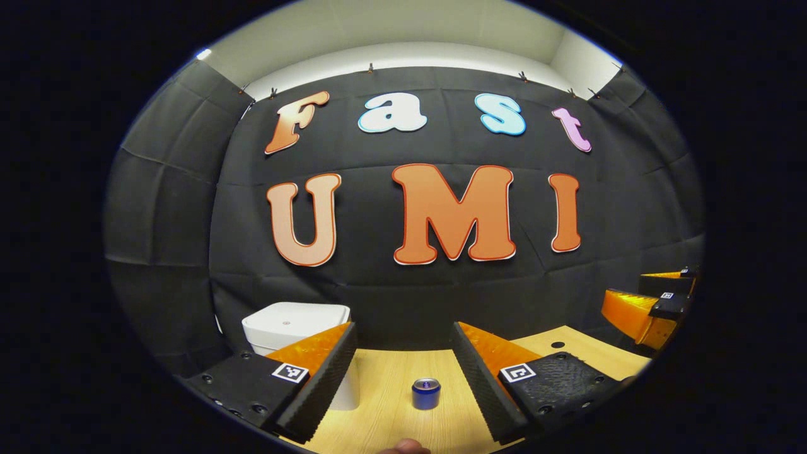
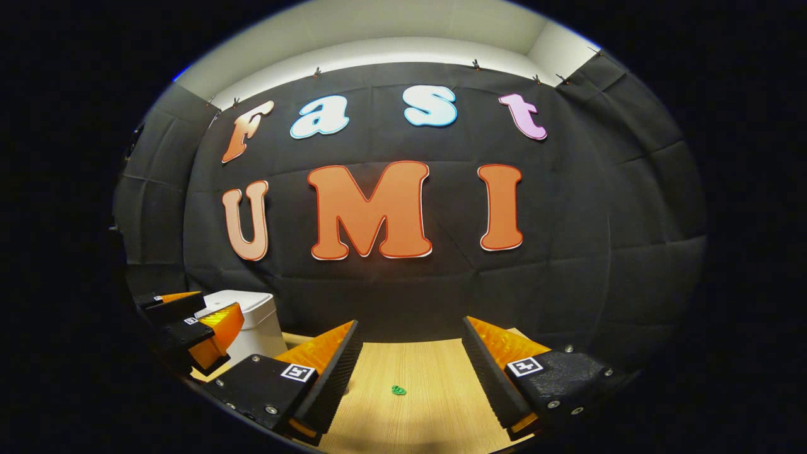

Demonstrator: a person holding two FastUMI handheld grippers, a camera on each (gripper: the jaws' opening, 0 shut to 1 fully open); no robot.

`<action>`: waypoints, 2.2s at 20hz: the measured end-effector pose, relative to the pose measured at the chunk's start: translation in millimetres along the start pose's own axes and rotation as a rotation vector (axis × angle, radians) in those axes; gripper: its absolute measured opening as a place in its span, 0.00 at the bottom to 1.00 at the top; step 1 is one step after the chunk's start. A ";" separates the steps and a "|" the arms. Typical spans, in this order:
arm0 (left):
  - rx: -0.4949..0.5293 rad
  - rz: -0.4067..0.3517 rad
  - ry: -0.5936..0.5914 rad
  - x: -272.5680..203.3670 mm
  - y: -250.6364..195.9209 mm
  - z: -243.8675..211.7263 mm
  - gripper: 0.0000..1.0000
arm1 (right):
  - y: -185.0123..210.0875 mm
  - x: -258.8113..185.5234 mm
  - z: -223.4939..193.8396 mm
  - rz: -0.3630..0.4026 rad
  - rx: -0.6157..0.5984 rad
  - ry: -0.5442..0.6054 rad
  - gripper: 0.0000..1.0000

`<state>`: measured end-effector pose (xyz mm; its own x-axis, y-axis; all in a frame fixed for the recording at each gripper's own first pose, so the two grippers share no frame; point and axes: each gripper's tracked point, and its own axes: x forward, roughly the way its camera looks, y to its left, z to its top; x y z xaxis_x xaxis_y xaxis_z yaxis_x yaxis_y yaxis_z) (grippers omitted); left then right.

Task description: Press the lid of the desktop garbage bin to open it, pick up the crumpled paper on the desktop and throw it into the bin, then pick up the pop can on the desktop and drop it into the bin, and finally close the garbage bin lid.

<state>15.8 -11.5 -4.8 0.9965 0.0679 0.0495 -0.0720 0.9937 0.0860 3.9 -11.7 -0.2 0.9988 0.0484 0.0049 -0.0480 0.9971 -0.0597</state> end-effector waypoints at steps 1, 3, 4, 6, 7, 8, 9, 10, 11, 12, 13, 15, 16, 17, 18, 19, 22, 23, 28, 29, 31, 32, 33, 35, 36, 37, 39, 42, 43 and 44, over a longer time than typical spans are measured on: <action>-0.001 0.005 -0.001 -0.1 2.1 1.0 0.94 | 2.5 -0.7 5.1 0.000 -0.011 -0.021 0.94; -0.001 0.008 -0.006 0.0 6.6 3.2 0.94 | 20.3 -3.6 9.8 0.046 0.000 -0.040 0.94; -0.005 0.009 -0.004 -0.4 9.4 2.8 0.94 | 32.2 -5.3 8.1 0.087 0.008 -0.039 0.94; -0.012 0.015 0.000 1.5 14.5 0.7 0.94 | 33.1 -3.1 7.4 0.075 -0.026 -0.041 0.94; -0.013 0.017 0.000 1.5 15.9 1.3 0.94 | 33.7 -2.2 8.0 0.070 -0.036 -0.045 0.95; -0.013 0.019 -0.002 1.0 18.4 1.8 0.95 | 33.9 -2.4 8.5 0.066 -0.039 -0.046 0.94; -0.013 0.018 -0.004 0.9 18.8 2.8 0.95 | 35.3 -0.9 6.9 0.062 -0.043 -0.041 0.94; -0.013 0.019 -0.002 2.5 19.4 2.0 0.94 | 34.3 -0.3 3.6 0.057 -0.046 -0.031 0.94; -0.013 0.016 0.003 3.2 18.7 0.7 0.95 | 34.1 1.4 1.5 0.054 -0.047 -0.024 0.94; -0.017 0.017 0.005 2.8 19.3 -1.3 0.94 | 32.3 0.8 0.4 0.047 -0.050 -0.016 0.94; -0.018 0.014 0.006 3.0 19.9 -1.0 0.94 | 31.5 1.3 -2.9 0.040 -0.050 -0.010 0.94; -0.013 0.016 0.008 4.1 21.2 -1.7 0.94 | 29.0 3.2 -6.6 0.030 -0.052 0.000 0.94; -0.009 0.017 0.006 3.4 20.3 -2.3 0.95 | 28.2 3.7 -7.7 0.028 -0.051 0.002 0.94; -0.010 0.015 0.002 3.4 20.2 -0.9 0.95 | 27.5 3.9 -8.1 0.025 -0.052 0.006 0.94; -0.006 0.014 0.001 2.6 19.2 -0.8 0.96 | 28.6 3.7 -8.9 0.027 -0.052 0.009 0.94; -0.006 0.012 0.000 2.5 19.0 0.2 0.96 | 29.5 3.7 -10.2 0.028 -0.050 0.011 0.94; -0.005 0.016 0.005 0.5 20.6 -1.4 0.96 | 29.1 3.7 -12.7 0.033 -0.042 0.020 0.94; -0.004 0.019 0.004 1.2 22.1 -0.6 0.95 | 28.4 4.1 -14.9 0.029 -0.048 0.027 0.94; -0.001 0.022 0.007 -2.2 25.2 -1.2 0.95 | 30.2 4.2 -21.9 0.033 -0.042 0.052 0.94; 0.000 0.025 0.005 -3.0 26.7 0.0 0.95 | 32.0 3.9 -23.1 0.037 -0.040 0.055 0.94; 0.004 0.028 0.004 -4.0 27.5 -0.5 0.95 | 33.4 4.1 -23.7 0.040 -0.041 0.057 0.94; 0.008 0.030 0.005 -4.6 29.3 0.2 0.94 | 33.4 4.8 -24.4 0.041 -0.043 0.060 0.94; 0.009 0.030 0.003 -5.5 29.8 1.5 0.94 | 33.9 5.3 -25.0 0.042 -0.041 0.062 0.94; 0.015 0.046 0.006 -4.7 33.8 1.1 0.95 | 34.1 6.1 -27.2 0.042 -0.036 0.067 0.94; 0.014 0.054 0.004 -4.6 38.7 -0.6 0.94 | 34.4 7.1 -27.9 0.043 -0.034 0.071 0.94; 0.013 0.068 0.008 -2.9 43.9 -0.1 0.93 | 35.6 8.3 -29.3 0.045 -0.033 0.074 0.94; 0.021 0.060 0.076 3.4 44.2 -18.1 0.78 | 36.5 11.7 -30.5 0.044 -0.031 0.077 0.94; 0.006 0.095 0.132 10.4 61.8 -33.6 0.50 | 40.2 14.1 -31.1 0.050 -0.028 0.078 0.94; 0.010 0.120 0.139 13.2 73.3 -32.4 0.38 | 41.4 15.5 -31.0 0.050 -0.031 0.076 0.94; -0.002 0.131 0.138 17.4 83.0 -29.6 0.22 | 41.5 16.4 -31.3 0.050 -0.033 0.077 0.94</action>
<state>28.4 74.7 -26.2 0.9752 0.2078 -0.0765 -0.2012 0.9758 0.0861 18.5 28.6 -33.9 0.9929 0.0920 -0.0758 -0.0988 0.9910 -0.0903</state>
